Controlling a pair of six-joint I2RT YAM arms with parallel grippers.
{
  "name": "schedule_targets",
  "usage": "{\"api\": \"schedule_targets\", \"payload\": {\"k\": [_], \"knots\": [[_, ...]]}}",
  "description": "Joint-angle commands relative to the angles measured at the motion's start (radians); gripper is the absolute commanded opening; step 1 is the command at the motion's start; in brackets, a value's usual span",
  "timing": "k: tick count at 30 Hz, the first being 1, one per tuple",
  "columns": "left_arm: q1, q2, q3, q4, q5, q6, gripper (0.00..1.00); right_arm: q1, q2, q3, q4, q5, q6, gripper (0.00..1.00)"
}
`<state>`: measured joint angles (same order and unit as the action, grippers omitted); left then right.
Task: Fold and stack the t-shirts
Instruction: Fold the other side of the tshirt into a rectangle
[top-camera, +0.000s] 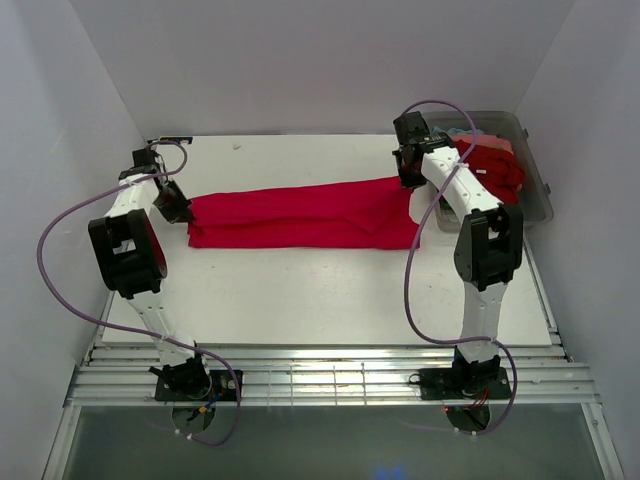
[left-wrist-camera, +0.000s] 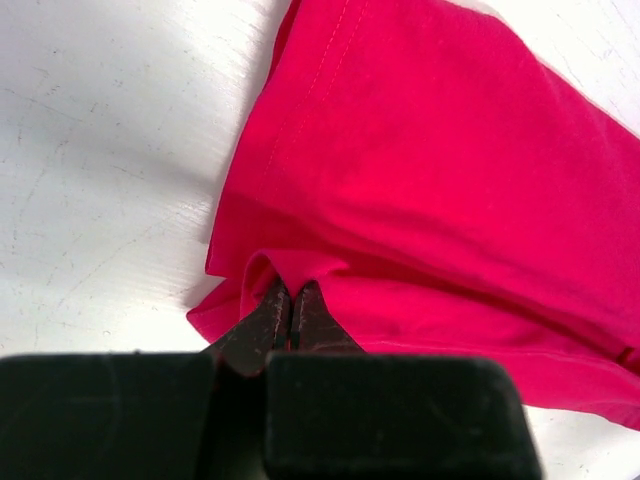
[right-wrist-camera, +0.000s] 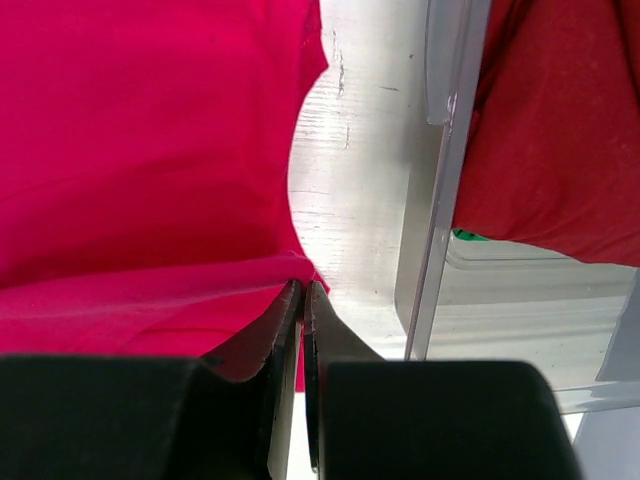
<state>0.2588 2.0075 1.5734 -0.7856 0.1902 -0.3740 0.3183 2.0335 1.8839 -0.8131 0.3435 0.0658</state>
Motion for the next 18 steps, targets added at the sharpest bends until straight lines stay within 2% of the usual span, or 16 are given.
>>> {"api": "schedule_targets", "payload": {"k": [1,10,11,14,16,17,18], "knots": [[0.005,-0.006,0.025,0.002,-0.012,0.006,0.00,-0.010,0.043,0.043,-0.009,-0.001,-0.029,0.08],[0.008,0.048,0.060,0.008,-0.031,0.023,0.00,-0.013,0.152,0.086,0.017,0.000,-0.043,0.08],[0.008,0.051,0.066,0.011,-0.035,0.024,0.05,-0.015,0.165,0.093,0.025,0.005,-0.043,0.08],[0.008,0.039,0.086,0.023,-0.075,0.017,0.34,-0.015,0.168,0.101,0.067,0.032,-0.047,0.08],[0.008,0.013,0.109,0.032,-0.098,-0.002,0.46,-0.016,0.163,0.118,0.090,0.051,-0.052,0.09],[0.010,-0.001,0.114,0.039,-0.124,-0.006,0.57,-0.018,0.147,0.122,0.095,0.070,-0.052,0.12],[0.008,-0.016,0.119,0.057,-0.139,-0.026,0.61,-0.019,0.131,0.119,0.106,0.080,-0.052,0.22]]}}
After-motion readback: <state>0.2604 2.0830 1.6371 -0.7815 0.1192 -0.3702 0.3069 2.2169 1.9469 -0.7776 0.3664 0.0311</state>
